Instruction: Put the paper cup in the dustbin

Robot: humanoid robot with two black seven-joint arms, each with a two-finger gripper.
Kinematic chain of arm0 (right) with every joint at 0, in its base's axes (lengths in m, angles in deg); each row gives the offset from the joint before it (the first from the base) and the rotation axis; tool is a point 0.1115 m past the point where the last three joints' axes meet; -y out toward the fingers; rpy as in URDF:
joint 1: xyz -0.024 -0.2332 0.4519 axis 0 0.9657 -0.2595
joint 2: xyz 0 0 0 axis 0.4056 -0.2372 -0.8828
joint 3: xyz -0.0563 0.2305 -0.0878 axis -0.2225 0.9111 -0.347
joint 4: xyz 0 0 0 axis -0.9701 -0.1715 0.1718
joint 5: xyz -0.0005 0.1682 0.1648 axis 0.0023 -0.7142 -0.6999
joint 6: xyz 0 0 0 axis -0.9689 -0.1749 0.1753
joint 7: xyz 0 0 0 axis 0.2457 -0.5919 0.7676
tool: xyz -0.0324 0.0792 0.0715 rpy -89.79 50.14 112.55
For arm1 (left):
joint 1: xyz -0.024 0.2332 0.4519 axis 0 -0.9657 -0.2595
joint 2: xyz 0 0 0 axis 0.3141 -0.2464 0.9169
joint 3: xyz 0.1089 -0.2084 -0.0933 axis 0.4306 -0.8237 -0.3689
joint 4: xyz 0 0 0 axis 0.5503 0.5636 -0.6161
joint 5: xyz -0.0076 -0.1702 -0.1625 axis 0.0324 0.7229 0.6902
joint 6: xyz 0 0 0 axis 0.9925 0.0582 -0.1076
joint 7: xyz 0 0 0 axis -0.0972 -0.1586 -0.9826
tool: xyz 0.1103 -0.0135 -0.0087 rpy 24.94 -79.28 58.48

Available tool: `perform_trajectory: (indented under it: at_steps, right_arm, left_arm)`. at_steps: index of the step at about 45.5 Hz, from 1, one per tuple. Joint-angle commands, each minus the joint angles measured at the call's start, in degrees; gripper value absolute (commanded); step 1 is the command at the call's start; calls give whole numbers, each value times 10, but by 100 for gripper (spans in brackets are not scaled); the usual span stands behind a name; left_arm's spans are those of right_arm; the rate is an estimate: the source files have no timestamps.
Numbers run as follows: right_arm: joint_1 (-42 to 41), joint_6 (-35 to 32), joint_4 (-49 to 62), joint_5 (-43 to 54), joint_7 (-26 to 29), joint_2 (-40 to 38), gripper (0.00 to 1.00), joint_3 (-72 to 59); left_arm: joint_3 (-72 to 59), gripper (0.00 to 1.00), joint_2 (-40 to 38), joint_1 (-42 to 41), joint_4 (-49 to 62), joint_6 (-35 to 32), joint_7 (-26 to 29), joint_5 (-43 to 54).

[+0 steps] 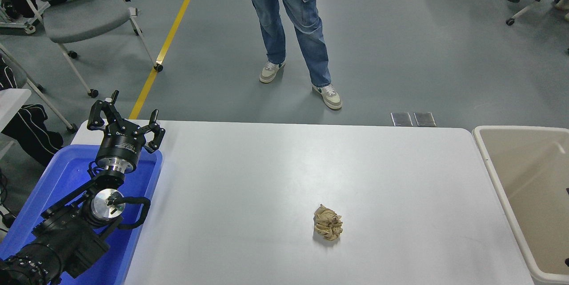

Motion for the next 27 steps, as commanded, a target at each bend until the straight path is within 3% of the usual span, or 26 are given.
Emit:
perform_trajectory:
  at_steps: [1, 10, 27]
  right_arm:
    - [-23, -20, 0, -2, 0, -7, 99, 9]
    - [-49, -94, -33, -77, -3, -69, 99, 112]
    - [6, -107, -341, -90, -99, -124, 99, 512]
  left_arm:
    - [0, 100, 0, 0, 0, 0, 0, 0]
    - [0, 100, 0, 0, 0, 0, 0, 0]
    - [0, 100, 0, 0, 0, 0, 0, 0]
